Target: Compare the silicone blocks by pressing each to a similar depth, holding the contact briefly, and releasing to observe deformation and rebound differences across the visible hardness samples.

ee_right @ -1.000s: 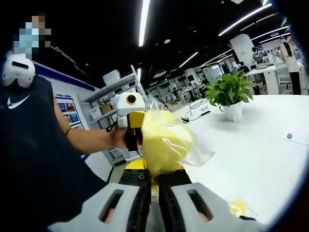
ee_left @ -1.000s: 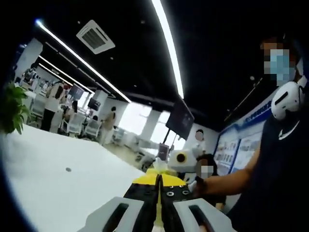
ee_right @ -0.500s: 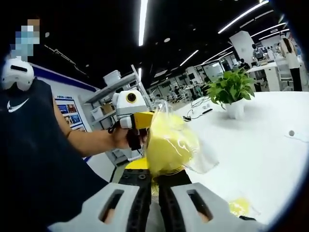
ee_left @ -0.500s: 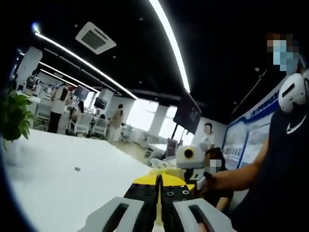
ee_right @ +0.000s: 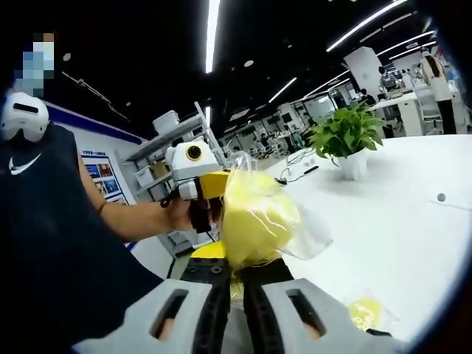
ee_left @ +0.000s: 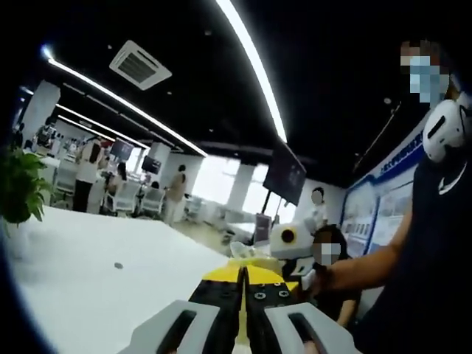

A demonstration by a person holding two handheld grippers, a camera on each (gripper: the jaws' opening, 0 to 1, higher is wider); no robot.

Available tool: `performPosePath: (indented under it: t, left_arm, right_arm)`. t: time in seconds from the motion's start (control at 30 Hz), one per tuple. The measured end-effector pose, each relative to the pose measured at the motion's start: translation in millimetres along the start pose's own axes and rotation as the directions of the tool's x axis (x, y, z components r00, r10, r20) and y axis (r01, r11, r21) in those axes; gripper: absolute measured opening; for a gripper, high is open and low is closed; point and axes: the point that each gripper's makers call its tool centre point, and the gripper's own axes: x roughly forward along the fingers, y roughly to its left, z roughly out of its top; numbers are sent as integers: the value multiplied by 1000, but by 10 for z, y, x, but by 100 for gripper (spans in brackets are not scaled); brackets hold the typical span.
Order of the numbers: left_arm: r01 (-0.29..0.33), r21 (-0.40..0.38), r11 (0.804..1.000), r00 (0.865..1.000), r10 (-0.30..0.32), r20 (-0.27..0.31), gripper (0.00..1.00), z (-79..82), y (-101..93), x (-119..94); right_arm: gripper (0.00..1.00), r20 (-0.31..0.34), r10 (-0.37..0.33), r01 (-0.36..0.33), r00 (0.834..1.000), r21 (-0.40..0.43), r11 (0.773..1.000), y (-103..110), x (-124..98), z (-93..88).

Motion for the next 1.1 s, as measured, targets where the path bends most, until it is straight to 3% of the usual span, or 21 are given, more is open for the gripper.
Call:
performPosePath:
  t: [0.27, 0.5, 0.57, 0.9, 1.1]
  left_arm:
    - [27, -54, 998, 1000, -26, 5, 0, 9, -55, -3]
    - [43, -50, 998, 999, -43, 7, 0, 25, -56, -26]
    - [37, -53, 998, 999, -37, 6, 0, 34, -53, -39]
    - [31, -58, 998, 999, -29, 24, 0, 93, -42, -129]
    - [34, -87, 996, 999, -31, 37, 0, 107, -64, -120]
  right_arm:
    - [1, 6, -13, 13, 1000, -2, 1000, 44, -34, -6]
    - [2, 34, -23, 24, 999, -10, 1000, 38, -20, -5]
    - [3, 38, -9, 9, 999, 13, 1000, 24, 7, 0]
    - [6, 70, -5, 7, 998, -23, 1000, 16, 106, 37]
    - [8, 84, -42, 47, 996, -47, 998, -44, 88, 64]
